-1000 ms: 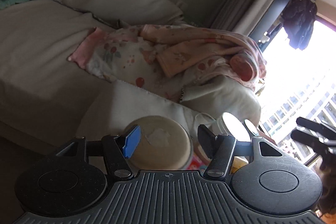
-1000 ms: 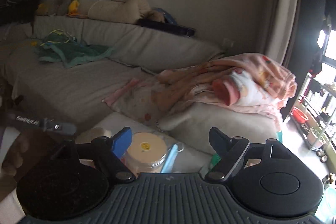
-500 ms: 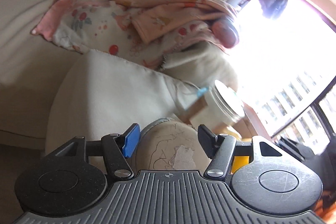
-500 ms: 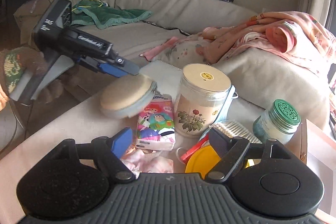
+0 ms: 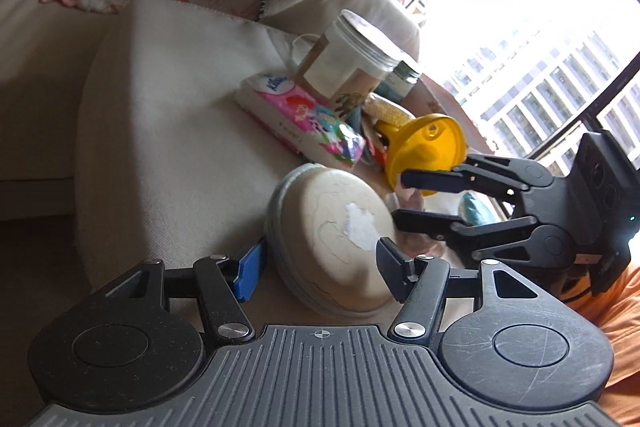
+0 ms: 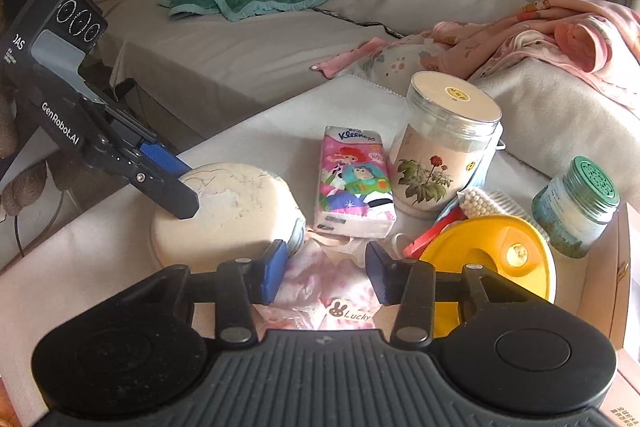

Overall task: Organize soft objects
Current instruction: 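Grasp the yellow funnel with the right tool while the left tool lifts the compact case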

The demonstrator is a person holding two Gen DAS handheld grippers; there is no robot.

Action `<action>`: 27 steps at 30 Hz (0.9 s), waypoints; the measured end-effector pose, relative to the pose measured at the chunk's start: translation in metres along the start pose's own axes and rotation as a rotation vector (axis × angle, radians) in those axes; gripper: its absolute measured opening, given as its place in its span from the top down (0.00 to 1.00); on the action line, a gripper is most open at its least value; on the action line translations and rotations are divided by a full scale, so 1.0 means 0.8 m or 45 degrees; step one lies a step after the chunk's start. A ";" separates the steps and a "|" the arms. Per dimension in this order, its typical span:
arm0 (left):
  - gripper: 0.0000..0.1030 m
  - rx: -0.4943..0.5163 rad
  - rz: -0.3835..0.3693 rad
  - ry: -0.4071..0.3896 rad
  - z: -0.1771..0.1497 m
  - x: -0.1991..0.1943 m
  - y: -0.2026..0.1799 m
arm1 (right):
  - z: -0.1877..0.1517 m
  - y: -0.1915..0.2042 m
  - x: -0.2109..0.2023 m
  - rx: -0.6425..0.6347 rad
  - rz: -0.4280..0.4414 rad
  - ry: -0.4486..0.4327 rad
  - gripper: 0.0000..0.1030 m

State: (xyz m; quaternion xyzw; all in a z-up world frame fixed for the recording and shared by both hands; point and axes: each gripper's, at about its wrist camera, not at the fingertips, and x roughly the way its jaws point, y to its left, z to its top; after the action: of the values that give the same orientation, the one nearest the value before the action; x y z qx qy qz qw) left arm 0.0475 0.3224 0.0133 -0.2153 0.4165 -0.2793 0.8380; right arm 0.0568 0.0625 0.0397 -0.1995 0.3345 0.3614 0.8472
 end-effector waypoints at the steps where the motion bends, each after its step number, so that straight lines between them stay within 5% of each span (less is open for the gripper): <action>1: 0.27 -0.016 -0.004 -0.015 -0.002 0.001 -0.002 | -0.004 0.003 -0.002 -0.004 0.001 0.002 0.60; 4: 0.16 -0.066 -0.011 -0.055 -0.004 0.010 -0.011 | -0.014 0.008 -0.004 -0.026 -0.013 -0.006 0.62; 9: 0.18 -0.160 -0.025 -0.124 0.003 0.034 -0.006 | -0.024 0.002 -0.003 -0.003 0.005 0.011 0.65; 12: 0.25 -0.205 -0.002 -0.128 0.009 0.036 -0.010 | -0.031 0.003 -0.006 -0.006 0.011 0.013 0.65; 14: 0.46 -0.169 0.031 -0.144 0.006 0.031 -0.022 | -0.035 0.004 -0.013 -0.013 0.014 -0.005 0.65; 18: 0.55 -0.159 0.085 -0.203 -0.006 0.014 -0.045 | -0.037 -0.005 -0.044 -0.011 0.004 -0.081 0.64; 22: 0.59 -0.004 0.212 -0.251 -0.018 0.002 -0.086 | -0.035 -0.027 -0.083 0.001 -0.139 -0.174 0.57; 27: 0.59 0.188 0.356 -0.286 -0.021 -0.005 -0.134 | -0.026 -0.073 -0.086 0.090 -0.362 -0.154 0.54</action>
State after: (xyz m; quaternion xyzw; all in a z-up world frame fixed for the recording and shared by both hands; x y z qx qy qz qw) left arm 0.0011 0.2418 0.0700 -0.1230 0.3247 -0.1641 0.9233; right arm 0.0561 -0.0207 0.0795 -0.1927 0.2640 0.2371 0.9149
